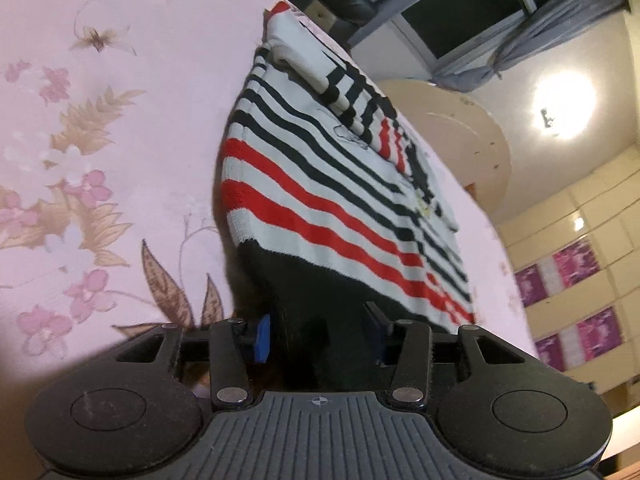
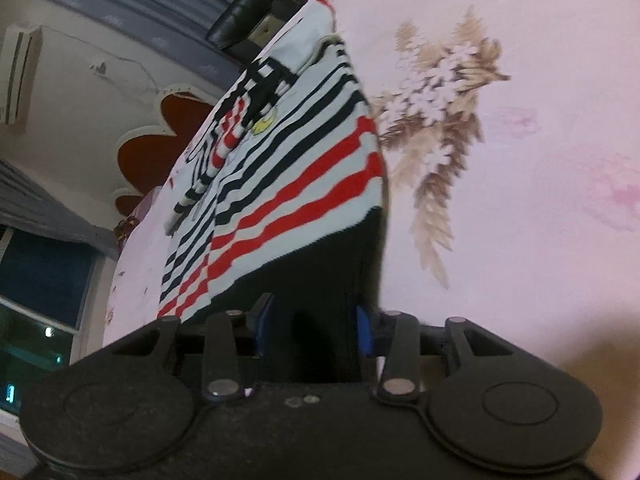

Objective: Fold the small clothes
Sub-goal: 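Grasp the black hem with both grippers and lift it toward the collar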

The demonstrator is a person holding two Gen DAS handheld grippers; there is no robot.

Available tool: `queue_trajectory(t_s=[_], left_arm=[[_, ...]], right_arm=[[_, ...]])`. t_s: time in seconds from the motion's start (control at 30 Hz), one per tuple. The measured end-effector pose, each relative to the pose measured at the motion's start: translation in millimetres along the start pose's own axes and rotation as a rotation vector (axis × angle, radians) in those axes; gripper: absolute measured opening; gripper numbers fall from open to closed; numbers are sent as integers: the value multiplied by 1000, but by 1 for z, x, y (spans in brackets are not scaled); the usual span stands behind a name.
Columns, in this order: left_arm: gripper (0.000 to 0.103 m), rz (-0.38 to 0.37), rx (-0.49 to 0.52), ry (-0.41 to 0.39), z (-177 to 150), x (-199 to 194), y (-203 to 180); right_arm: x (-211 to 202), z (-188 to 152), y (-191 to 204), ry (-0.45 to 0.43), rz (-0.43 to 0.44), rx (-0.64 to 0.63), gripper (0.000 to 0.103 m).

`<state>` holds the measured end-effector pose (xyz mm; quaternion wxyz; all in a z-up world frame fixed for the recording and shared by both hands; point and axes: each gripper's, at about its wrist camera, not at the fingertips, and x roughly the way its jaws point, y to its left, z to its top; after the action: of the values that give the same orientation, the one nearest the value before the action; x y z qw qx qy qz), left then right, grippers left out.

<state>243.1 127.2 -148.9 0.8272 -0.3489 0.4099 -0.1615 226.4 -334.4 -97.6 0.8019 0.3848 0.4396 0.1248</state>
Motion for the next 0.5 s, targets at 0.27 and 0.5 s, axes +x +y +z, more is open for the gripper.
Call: queue_trajectory(t_s=[0.27,0.5], left_arm=[[5,41,-23,-16,-3,2,5],[5,-49,6,-148,-3,-31,-5]], right_arm=[[9,-3,5,6,-24,-17,7],[-37,6,42,-137,26,-160,7]])
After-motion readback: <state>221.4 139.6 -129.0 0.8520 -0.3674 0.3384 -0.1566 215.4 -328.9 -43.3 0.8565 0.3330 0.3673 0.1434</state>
